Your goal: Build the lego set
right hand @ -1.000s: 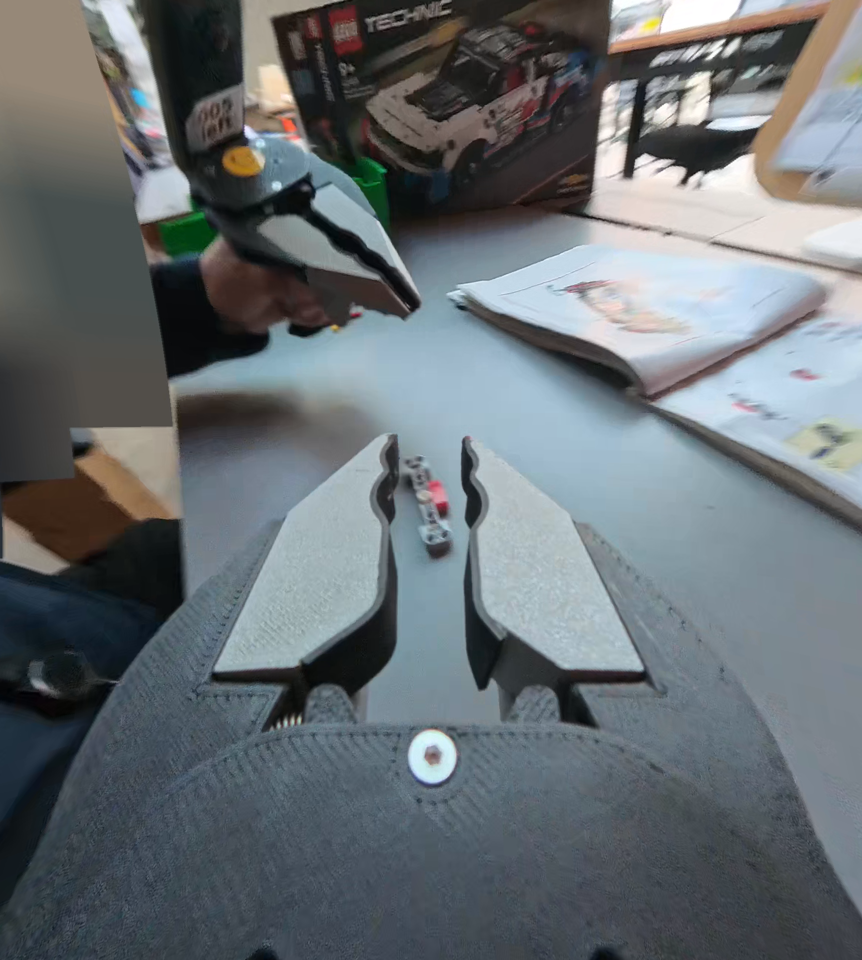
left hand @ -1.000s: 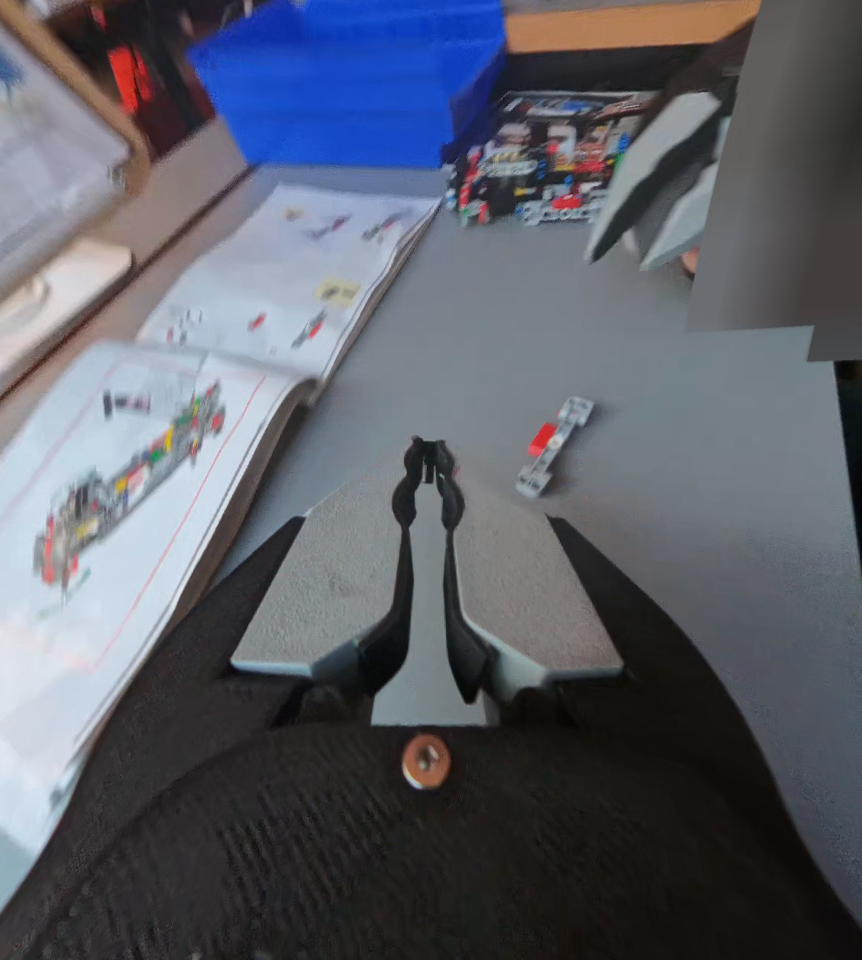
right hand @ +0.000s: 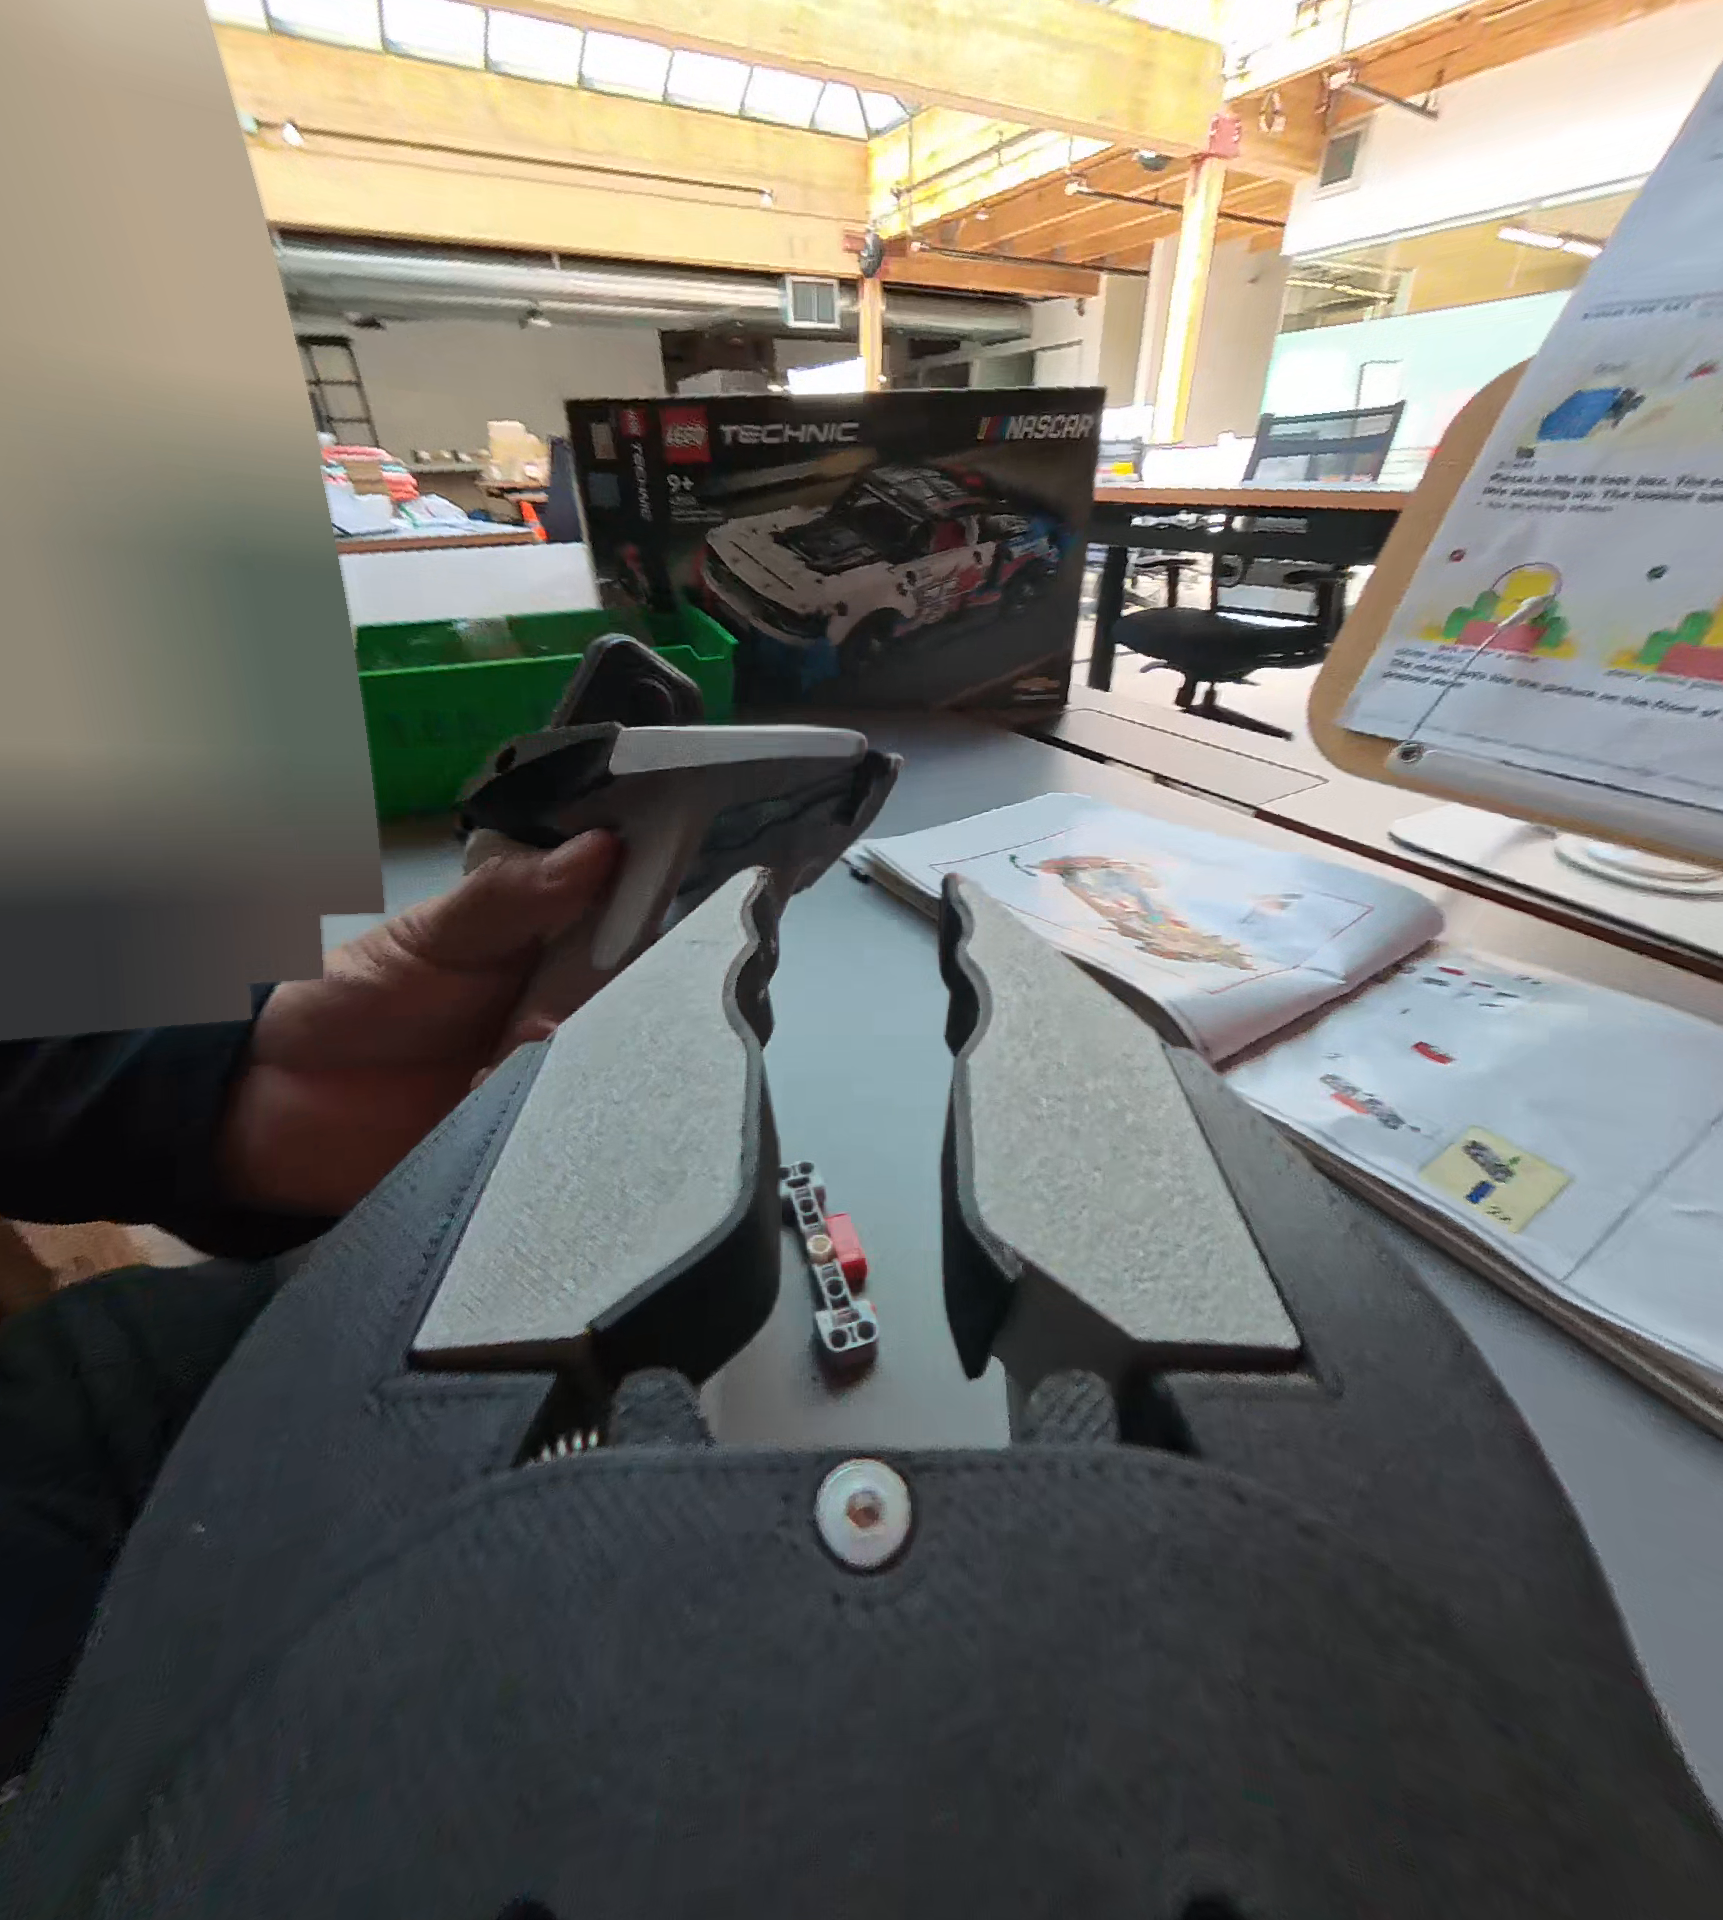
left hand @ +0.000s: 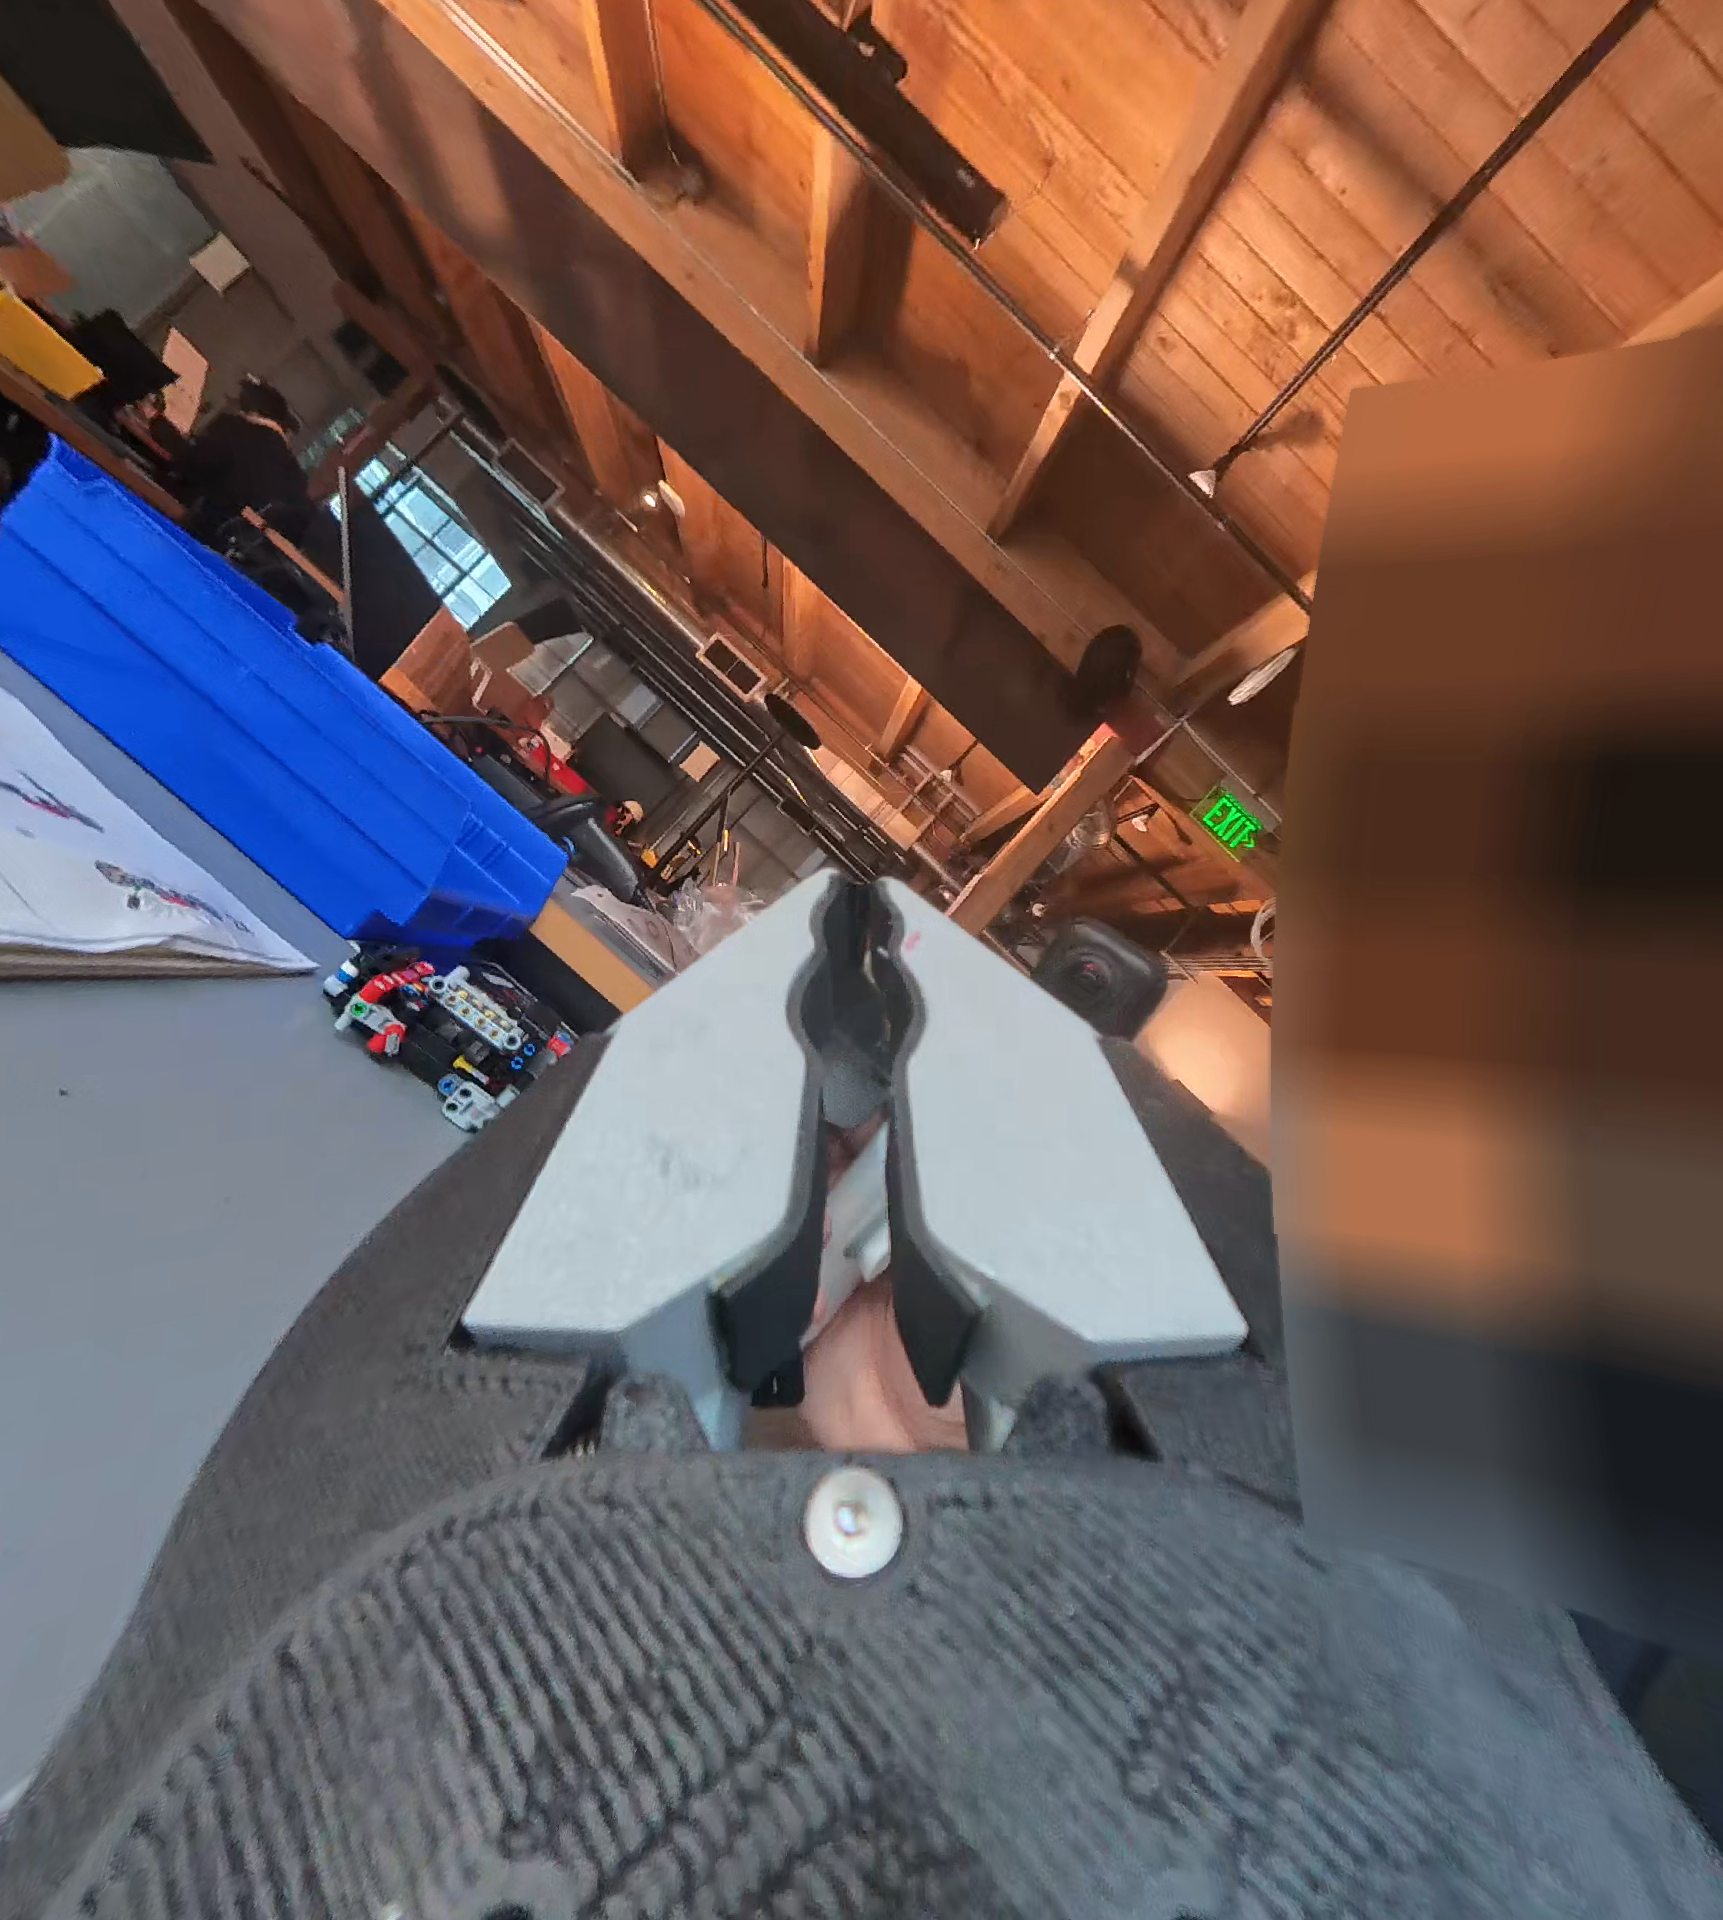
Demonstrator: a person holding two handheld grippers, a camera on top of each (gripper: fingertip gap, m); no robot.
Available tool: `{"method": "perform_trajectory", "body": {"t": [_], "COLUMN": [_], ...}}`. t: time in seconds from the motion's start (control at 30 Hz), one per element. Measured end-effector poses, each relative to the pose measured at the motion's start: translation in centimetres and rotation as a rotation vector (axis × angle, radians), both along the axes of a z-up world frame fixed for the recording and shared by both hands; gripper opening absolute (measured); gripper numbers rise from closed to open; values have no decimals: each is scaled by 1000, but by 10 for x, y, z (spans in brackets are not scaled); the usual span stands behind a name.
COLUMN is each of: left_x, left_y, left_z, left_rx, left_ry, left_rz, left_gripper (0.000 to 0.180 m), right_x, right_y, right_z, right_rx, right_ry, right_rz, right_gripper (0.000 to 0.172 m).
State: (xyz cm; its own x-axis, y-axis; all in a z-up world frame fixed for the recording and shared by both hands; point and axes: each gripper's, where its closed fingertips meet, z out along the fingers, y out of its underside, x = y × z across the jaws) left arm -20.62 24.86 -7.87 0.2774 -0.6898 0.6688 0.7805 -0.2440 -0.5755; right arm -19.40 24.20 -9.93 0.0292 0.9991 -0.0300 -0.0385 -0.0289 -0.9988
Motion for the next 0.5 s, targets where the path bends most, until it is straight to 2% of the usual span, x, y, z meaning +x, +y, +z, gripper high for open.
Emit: {"method": "perform_trajectory", "body": {"t": [0.13, 0.3, 0.37, 0.5], "left_x": [5, 13, 13, 12], "left_y": [-1, -4, -4, -6], "left_z": [4, 8, 9, 11], "left_rx": [-10, -19, -26, -31], "left_ry": [-70, -108, -126, -189], "left_rz": [-24, -45, -43, -71], "left_gripper": [2, 2, 2, 2], "right_x": [-7, -6, -7, -6], "right_y": [0, -1, -4, -6], "right_z": [5, 15, 15, 18], "right_rx": [132, 269, 303, 345], "right_ry": [-33, -34, -46, -39], "right_rz": [-106, -206, -203, -219], "right_gripper": [26, 10, 1, 1]}}
